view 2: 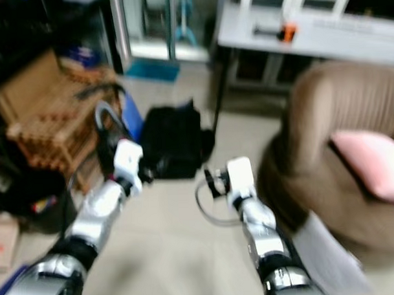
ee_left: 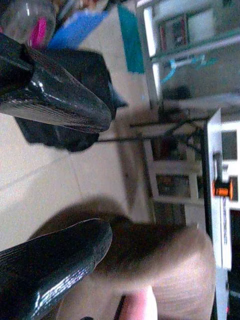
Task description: Move the pillow to the sofa from floor
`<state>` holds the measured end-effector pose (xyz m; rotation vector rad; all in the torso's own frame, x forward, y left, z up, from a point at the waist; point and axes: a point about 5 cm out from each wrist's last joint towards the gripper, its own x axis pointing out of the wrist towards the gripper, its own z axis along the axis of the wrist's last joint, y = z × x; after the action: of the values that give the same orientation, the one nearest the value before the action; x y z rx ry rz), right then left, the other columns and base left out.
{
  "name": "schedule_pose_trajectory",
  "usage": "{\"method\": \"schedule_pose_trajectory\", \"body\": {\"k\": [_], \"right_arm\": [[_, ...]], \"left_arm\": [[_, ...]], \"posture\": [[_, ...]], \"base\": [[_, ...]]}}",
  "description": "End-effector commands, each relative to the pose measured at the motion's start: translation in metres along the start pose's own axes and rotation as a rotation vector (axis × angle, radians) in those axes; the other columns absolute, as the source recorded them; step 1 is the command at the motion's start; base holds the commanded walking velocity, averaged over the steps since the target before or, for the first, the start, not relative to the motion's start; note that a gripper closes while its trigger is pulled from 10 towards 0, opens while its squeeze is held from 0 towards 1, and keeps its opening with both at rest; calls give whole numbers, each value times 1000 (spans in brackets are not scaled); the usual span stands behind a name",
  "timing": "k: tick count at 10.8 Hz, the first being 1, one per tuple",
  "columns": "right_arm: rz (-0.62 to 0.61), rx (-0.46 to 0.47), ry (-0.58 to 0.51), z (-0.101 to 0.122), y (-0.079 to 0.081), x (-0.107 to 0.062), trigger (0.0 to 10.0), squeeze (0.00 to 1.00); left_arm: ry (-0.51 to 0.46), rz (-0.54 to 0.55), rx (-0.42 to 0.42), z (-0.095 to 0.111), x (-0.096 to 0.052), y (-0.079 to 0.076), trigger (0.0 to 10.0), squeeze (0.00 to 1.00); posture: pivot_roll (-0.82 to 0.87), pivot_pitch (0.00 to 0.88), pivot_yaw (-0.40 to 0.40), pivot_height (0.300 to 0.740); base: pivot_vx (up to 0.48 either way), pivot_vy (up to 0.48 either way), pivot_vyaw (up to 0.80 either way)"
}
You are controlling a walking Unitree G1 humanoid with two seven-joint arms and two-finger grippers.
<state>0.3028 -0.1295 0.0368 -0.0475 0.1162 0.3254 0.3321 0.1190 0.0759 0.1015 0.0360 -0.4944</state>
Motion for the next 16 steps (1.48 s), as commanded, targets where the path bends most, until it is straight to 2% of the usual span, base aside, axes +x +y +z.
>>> {"method": "schedule_pose_trajectory", "body": {"k": [1, 7, 10, 13, 16], "right_arm": [[35, -7, 7, -2, 7, -1, 10000, 157], [90, -3, 40, -8, 12, -5, 10000, 161], [82, 2, 57, -10, 13, -6, 10000, 180], [81, 9, 69, -11, 15, -6, 10000, 208], [79, 4, 74, -13, 15, -8, 10000, 243]], "left_arm": [[16, 18, 9, -4, -5, 4, 10000, 0], [9, 16, -13, -8, -7, -4, 10000, 0], [17, 14, -8, -8, -6, -5, 10000, 0], [41, 17, 28, -9, -6, -5, 10000, 0], [49, -6, 41, -11, -6, -10, 10000, 0]], "posture": [[-60, 8, -43, 740], [-57, 25, -61, 740], [-58, 30, -60, 732], [-58, 38, -57, 699], [-66, 52, -58, 667]], "base": [[480, 0, 0], [480, 0, 0], [480, 0, -521], [0, 0, -440], [0, 0, 0]]}}
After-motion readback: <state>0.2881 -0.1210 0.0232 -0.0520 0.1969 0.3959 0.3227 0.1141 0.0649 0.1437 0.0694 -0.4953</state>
